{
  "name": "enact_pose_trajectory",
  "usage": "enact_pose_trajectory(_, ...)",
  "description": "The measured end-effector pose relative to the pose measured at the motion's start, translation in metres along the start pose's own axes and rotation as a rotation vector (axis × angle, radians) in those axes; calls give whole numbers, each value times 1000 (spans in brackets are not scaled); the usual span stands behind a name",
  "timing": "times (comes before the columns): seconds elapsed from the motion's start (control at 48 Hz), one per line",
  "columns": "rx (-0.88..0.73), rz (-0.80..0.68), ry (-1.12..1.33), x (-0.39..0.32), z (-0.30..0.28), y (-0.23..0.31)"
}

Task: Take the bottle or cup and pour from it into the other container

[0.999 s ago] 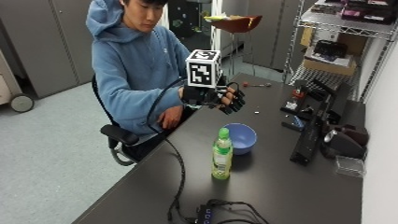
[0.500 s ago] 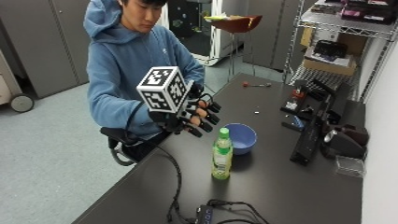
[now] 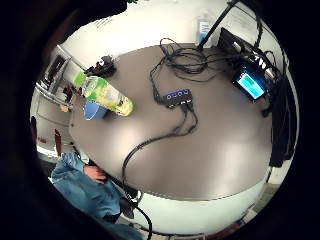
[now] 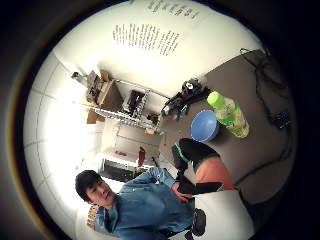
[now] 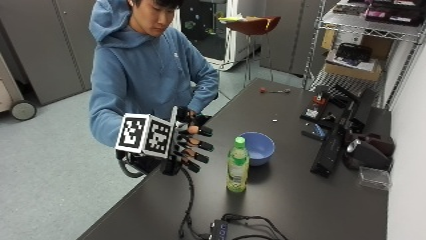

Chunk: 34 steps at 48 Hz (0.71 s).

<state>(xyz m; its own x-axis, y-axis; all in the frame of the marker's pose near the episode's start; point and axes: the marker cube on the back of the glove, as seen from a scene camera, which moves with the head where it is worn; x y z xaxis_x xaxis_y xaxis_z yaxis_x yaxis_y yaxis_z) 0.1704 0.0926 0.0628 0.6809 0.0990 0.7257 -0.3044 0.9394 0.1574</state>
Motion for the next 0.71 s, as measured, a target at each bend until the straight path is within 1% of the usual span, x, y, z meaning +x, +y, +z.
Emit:
enact_pose_trajectory(0.271, 9, 22, -6, 9, -7, 5)
enact_pose_trajectory(0.708, -23, 26, 1, 11, 3, 2)
